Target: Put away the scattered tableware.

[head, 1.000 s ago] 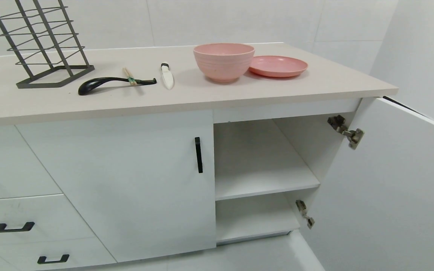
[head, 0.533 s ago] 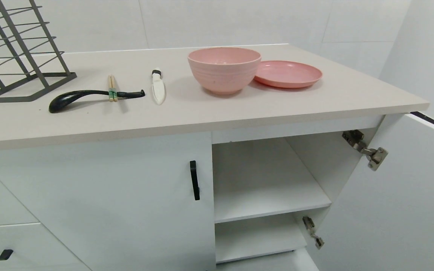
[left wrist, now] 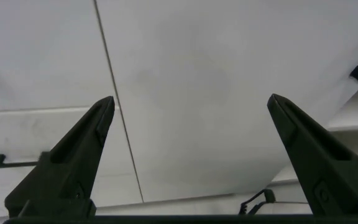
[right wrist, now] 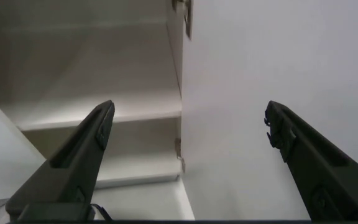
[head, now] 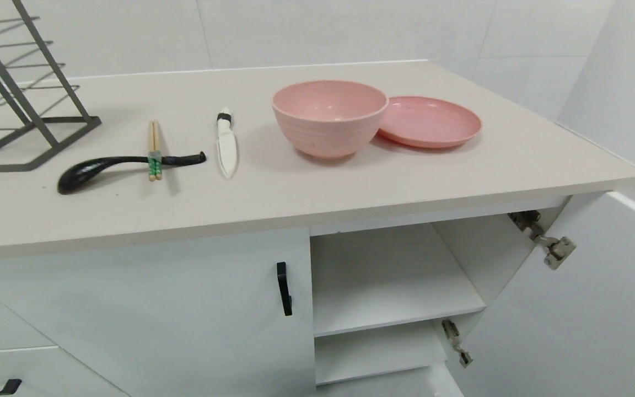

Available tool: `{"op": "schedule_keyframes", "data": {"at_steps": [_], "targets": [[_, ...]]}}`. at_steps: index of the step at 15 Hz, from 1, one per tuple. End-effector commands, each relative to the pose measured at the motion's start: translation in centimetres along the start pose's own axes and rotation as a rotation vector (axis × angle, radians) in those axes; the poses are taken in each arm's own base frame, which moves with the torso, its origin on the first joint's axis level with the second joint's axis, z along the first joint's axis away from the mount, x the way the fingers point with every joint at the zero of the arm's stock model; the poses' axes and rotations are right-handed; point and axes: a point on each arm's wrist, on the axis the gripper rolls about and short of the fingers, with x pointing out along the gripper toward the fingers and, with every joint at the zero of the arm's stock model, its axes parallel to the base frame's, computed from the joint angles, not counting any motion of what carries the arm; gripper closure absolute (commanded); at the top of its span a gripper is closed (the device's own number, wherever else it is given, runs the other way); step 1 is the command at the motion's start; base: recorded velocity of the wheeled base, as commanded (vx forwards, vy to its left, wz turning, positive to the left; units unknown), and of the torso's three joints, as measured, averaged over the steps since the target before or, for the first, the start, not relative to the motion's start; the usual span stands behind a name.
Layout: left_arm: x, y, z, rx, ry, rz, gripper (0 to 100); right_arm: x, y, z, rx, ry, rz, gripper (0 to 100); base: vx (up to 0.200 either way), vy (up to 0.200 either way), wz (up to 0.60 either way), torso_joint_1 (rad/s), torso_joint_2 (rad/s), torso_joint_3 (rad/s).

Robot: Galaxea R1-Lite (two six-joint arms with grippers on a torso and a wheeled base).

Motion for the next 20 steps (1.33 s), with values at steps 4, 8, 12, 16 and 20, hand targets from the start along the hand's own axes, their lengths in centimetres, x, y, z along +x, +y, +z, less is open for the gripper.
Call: {"op": "schedule_keyframes", "data": {"at_steps": [4, 8, 12, 16, 20], "targets": [[0.01, 0.0, 0.0, -0.001, 0.002, 0.001, 0, -0.01, 0.0, 0.01, -0.001, -0.001, 0.002, 0, 0.0, 0.0, 0.0, 0.201, -0.61, -0.197], [0.01, 0.0, 0.0, -0.001, 0.002, 0.001, 0, -0.01, 0.0, 0.01, -0.001, -0.001, 0.0, 0, 0.0, 0.0, 0.0, 0.148, -0.48, -0.214], [0.01, 0.0, 0.0, -0.001, 0.002, 0.001, 0, -0.01, 0.0, 0.01, -0.001, -0.001, 0.002, 0, 0.0, 0.0, 0.0, 0.336, -0.49, -0.221], [0.01, 0.0, 0.0, -0.001, 0.002, 0.001, 0, 0.0, 0.0, -0.03, -0.002, 0.001, 0.002, 0, 0.0, 0.0, 0.0, 0.295, -0.51, -0.246], [0.01, 0.0, 0.0, 0.0, 0.002, 0.001, 0, -0.01, 0.0, 0.01, -0.001, -0.001, 0.002, 0, 0.0, 0.0, 0.0, 0.279, -0.53, -0.257]]}}
